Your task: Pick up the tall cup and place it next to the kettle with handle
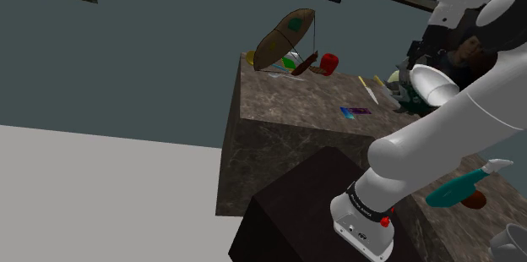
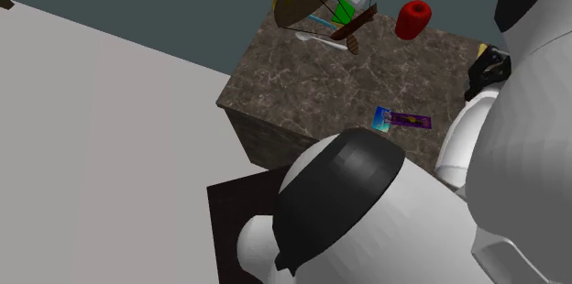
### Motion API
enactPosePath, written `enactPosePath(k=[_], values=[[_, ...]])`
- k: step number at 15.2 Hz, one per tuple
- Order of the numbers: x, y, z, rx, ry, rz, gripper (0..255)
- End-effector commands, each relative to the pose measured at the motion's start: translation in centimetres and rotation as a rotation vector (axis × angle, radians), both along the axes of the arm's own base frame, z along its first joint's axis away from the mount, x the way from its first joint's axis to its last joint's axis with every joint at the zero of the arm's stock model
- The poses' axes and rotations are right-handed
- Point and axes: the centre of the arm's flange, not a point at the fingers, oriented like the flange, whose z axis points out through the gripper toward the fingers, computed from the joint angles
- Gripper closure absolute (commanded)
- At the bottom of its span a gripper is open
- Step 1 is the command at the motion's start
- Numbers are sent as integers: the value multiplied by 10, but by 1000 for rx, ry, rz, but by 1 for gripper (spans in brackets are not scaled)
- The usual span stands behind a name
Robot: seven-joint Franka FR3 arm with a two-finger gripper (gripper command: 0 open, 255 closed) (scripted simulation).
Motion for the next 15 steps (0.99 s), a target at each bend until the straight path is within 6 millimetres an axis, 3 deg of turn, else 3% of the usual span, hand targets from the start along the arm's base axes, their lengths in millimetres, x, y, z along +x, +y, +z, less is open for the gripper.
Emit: enactPosePath(k=[1,15], values=[[-7,-6,-9,0,0,2,255],[-7,-6,-83,0,0,2,255]])
